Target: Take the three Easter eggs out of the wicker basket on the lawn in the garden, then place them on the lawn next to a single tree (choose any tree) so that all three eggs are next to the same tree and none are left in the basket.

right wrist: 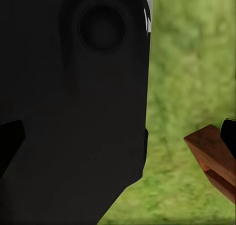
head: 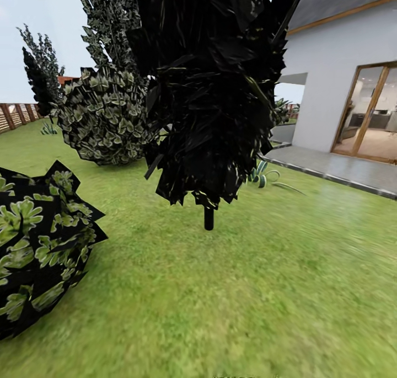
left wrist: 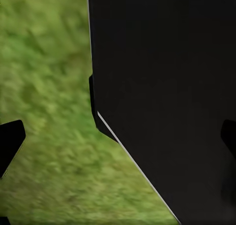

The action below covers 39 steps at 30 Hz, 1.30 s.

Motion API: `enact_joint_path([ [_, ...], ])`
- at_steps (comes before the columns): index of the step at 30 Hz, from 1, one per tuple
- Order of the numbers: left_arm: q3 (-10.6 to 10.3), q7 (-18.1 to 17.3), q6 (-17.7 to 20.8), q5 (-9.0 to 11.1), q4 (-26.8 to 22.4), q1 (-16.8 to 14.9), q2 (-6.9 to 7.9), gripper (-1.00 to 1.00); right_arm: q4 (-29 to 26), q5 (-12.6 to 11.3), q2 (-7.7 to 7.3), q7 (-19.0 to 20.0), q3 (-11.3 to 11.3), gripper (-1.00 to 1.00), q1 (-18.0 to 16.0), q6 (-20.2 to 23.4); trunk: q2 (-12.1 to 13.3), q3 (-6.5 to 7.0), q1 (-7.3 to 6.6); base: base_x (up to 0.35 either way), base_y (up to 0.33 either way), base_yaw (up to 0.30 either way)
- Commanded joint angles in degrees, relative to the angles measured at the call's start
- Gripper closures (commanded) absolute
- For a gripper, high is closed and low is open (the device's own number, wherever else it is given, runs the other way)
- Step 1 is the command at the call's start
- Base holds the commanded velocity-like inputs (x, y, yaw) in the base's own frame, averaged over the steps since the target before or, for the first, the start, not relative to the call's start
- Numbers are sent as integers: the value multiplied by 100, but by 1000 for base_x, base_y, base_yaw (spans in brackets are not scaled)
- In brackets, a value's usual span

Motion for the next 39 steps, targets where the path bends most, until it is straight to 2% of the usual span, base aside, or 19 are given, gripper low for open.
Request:
enact_joint_path([
  [1, 0, 1, 1, -2, -13, 4, 0, -100, 14, -1, 0, 6, 2, -100, -7, -1, -2, -7, 0, 0, 0, -263],
  [17, 0, 1, 9, -2, -13, 4, 0, -100, 17, -5, 1, 17, 1, -100, -7, 17, -2, -67, 0, 0, 0, -278],
  [26, 0, 1, 11, -9, -13, 4, 0, -100, 17, 0, 1, -8, 3, -100, -7, 25, -2, -70, 0, 38, 0, -23],
  [39, 0, 1, 18, -6, -13, 4, 0, -100, 17, -38, 1, 11, -12, -100, -7, 19, -2, -70, 0, 321, 0, 0],
])
